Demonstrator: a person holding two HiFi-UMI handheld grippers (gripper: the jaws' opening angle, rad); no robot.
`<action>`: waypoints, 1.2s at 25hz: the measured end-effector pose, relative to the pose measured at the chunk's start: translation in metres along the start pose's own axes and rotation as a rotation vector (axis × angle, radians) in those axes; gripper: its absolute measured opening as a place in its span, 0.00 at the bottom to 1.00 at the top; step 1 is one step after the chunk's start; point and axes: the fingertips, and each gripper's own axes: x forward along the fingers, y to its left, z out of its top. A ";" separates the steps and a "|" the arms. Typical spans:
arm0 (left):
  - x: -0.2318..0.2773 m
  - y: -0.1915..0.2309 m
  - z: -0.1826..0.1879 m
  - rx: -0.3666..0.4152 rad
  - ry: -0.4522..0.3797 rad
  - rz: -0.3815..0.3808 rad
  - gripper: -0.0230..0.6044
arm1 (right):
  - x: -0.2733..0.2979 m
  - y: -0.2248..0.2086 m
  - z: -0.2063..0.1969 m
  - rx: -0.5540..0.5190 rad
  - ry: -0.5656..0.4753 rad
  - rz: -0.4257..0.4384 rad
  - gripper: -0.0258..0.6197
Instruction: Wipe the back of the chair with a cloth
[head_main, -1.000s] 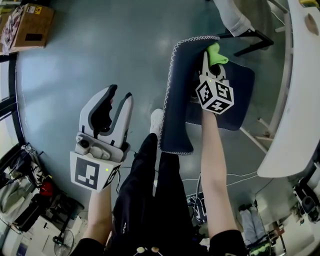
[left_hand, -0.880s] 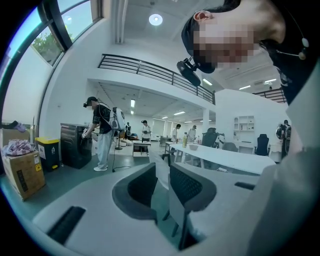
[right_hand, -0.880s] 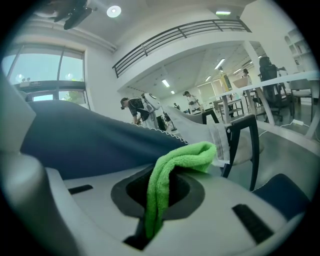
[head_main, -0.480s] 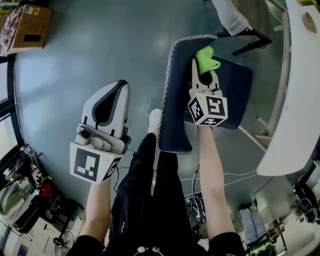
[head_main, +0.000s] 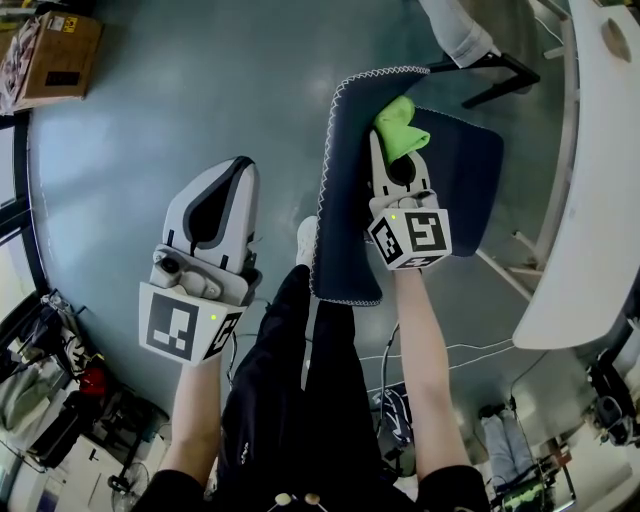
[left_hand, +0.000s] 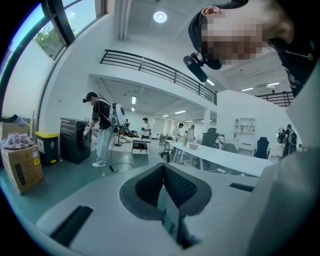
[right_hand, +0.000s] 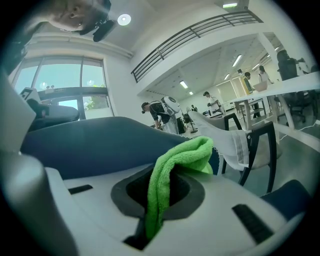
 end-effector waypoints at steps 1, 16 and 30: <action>-0.001 0.000 0.001 0.001 -0.001 -0.001 0.05 | -0.002 0.002 0.000 0.000 0.000 0.004 0.07; -0.008 -0.007 0.006 0.005 -0.012 0.006 0.04 | -0.056 0.048 -0.021 -0.094 0.076 0.152 0.07; -0.009 -0.024 0.008 0.005 -0.018 -0.007 0.04 | -0.110 0.083 -0.046 -0.079 0.158 0.300 0.07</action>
